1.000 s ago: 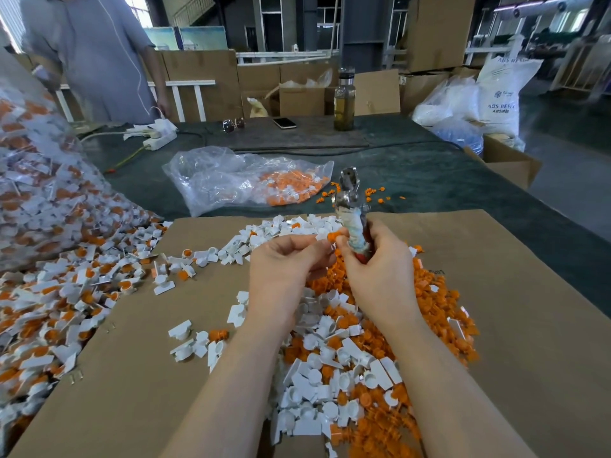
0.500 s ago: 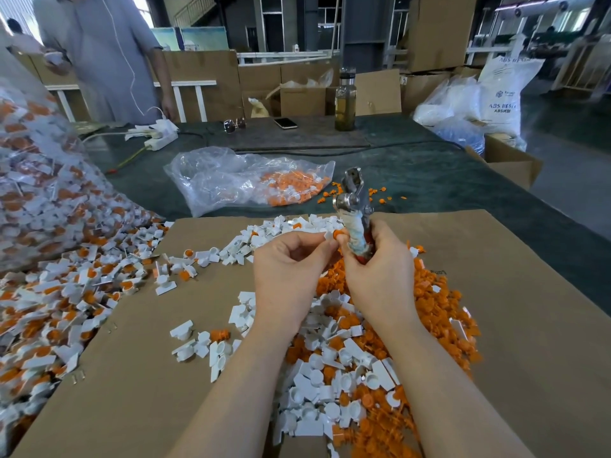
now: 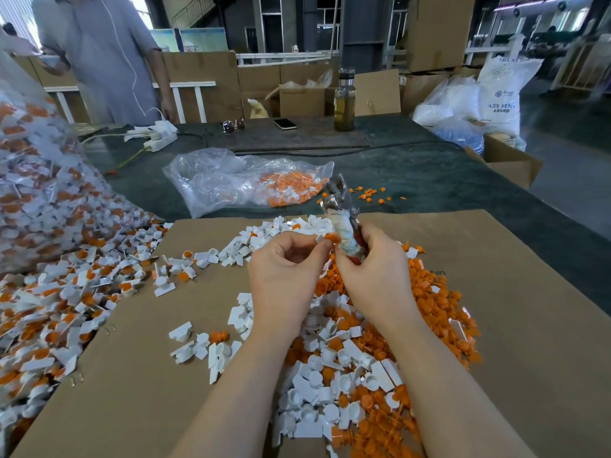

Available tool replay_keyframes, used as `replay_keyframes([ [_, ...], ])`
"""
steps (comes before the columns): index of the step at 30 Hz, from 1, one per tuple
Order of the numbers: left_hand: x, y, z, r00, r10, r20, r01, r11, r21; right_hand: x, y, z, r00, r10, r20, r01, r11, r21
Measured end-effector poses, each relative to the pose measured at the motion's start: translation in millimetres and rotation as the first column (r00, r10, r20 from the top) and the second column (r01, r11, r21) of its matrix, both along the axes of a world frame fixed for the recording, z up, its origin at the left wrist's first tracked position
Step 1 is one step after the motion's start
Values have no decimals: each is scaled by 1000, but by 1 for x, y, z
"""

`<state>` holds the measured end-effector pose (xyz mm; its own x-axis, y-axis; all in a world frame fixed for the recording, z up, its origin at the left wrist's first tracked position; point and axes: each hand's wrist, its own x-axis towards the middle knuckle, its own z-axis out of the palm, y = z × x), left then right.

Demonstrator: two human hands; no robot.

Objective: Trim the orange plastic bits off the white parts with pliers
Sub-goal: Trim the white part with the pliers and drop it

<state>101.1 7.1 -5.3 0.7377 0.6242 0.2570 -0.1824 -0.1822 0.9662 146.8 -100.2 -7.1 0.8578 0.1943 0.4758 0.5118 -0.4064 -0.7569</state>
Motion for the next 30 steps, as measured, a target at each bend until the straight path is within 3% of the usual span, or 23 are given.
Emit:
replay_keyframes([
  [6, 1, 7, -1, 1000, 24, -3, -25, 999, -28, 4, -3, 0, 986, 121, -113, -117, 992, 42],
  [13, 1, 9, 1, 999, -27, 26, 29, 997, -78, 3, -7, 3, 991, 98, -88, -92, 994, 65],
  [23, -1, 22, 0, 992, -32, 120, 49, 988, -145, 5, -17, 6, 959, 219, -177, -257, 938, -234],
  [30, -5, 32, 1, 982, -133, 135, 146, 985, -88, 3, -21, 10, 906, 313, -285, -391, 877, -280],
])
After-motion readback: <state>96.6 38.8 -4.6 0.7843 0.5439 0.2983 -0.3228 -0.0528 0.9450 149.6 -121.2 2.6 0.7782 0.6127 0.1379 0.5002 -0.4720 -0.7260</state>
